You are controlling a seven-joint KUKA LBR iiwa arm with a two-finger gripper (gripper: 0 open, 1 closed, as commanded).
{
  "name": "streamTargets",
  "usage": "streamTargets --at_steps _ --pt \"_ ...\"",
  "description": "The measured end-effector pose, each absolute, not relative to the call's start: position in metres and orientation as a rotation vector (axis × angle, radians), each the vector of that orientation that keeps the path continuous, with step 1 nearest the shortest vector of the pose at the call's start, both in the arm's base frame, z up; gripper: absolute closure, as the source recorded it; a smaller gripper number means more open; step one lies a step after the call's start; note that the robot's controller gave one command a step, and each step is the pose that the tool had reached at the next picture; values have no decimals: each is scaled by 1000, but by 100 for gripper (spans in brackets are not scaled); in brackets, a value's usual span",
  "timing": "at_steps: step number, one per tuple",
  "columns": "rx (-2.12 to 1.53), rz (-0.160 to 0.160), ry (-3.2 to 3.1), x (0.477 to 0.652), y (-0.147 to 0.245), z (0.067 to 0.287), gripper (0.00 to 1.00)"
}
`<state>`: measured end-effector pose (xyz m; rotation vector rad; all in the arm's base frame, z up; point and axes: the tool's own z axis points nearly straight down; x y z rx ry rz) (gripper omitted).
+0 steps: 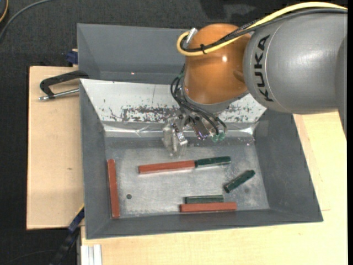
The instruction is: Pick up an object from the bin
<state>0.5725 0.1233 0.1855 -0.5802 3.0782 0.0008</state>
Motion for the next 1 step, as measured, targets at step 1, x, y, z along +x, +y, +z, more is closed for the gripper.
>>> streamTargets --at_steps 1 --pt "-701 -4 3061 590 58 161 100"
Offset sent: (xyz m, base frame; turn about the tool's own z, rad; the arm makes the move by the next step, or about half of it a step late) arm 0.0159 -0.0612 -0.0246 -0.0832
